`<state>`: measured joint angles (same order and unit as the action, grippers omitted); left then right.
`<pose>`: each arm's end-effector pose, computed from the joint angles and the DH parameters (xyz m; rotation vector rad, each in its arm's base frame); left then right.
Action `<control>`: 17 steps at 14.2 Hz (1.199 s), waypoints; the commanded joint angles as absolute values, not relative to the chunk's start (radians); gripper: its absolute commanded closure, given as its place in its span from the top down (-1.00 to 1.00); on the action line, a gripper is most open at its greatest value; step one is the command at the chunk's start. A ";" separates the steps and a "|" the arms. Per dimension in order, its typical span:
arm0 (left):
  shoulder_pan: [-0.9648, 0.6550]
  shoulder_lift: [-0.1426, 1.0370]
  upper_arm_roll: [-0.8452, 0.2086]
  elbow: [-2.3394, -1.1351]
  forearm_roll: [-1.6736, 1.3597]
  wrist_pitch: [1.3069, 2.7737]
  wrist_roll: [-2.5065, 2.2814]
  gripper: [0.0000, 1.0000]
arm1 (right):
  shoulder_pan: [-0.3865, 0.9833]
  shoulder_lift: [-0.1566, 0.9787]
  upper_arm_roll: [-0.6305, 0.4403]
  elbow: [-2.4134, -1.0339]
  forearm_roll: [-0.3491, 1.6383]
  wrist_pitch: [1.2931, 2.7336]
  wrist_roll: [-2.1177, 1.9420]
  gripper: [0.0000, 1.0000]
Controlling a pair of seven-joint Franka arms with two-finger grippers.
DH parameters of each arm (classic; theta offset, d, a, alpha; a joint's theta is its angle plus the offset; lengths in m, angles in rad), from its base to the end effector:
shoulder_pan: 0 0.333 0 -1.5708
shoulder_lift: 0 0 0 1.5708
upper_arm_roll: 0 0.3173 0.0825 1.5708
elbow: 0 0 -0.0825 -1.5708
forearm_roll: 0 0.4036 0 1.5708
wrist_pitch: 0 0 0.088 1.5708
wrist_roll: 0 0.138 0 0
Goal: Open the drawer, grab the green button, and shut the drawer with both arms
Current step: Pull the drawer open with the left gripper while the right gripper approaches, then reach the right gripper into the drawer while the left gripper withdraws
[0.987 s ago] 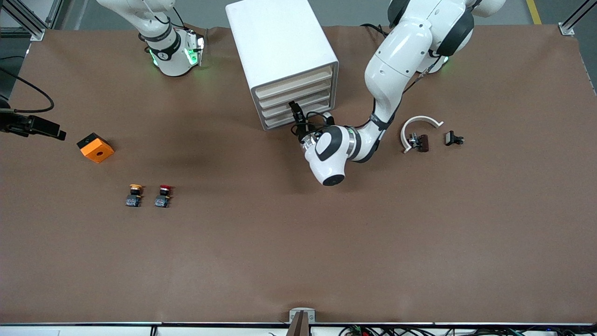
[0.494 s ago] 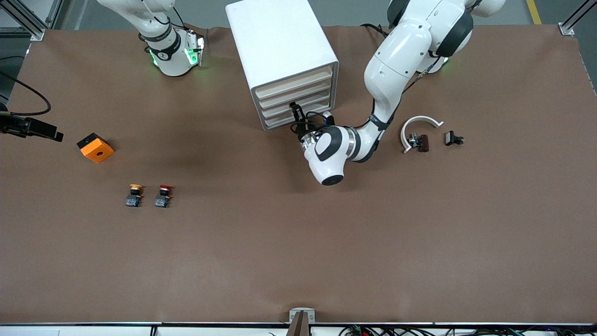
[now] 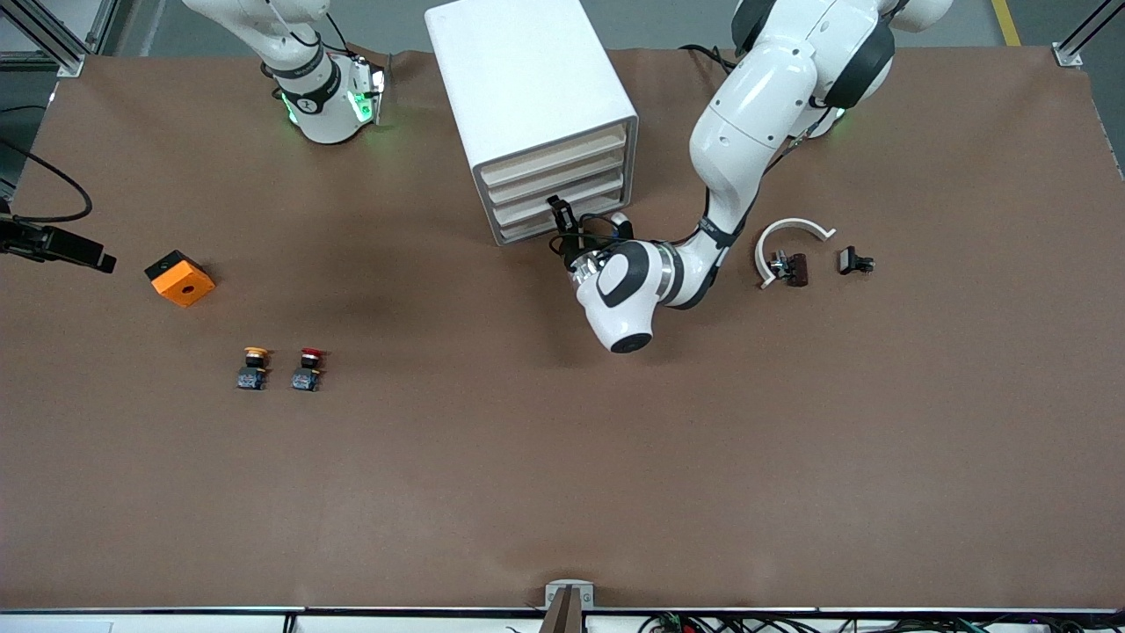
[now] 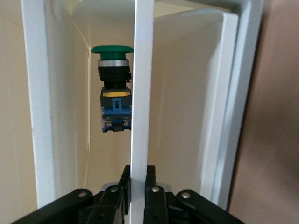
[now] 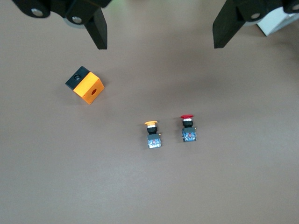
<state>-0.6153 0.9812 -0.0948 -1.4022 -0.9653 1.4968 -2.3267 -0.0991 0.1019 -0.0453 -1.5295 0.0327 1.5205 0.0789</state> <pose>0.4185 -0.5048 0.1032 -1.0791 -1.7612 1.2721 0.5890 -0.0798 0.5514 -3.0858 0.3463 0.1707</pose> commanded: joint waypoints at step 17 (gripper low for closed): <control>-0.436 0.968 -0.077 -1.261 -0.968 1.583 -2.287 1.00 | 0.363 0.135 -0.040 -1.489 0.025 1.494 1.001 1.00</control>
<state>-0.4402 0.9810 -0.0808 -1.2989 -0.9638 1.5841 -2.2787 0.3322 0.1127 -0.0301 -1.5129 0.0319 1.5084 0.9445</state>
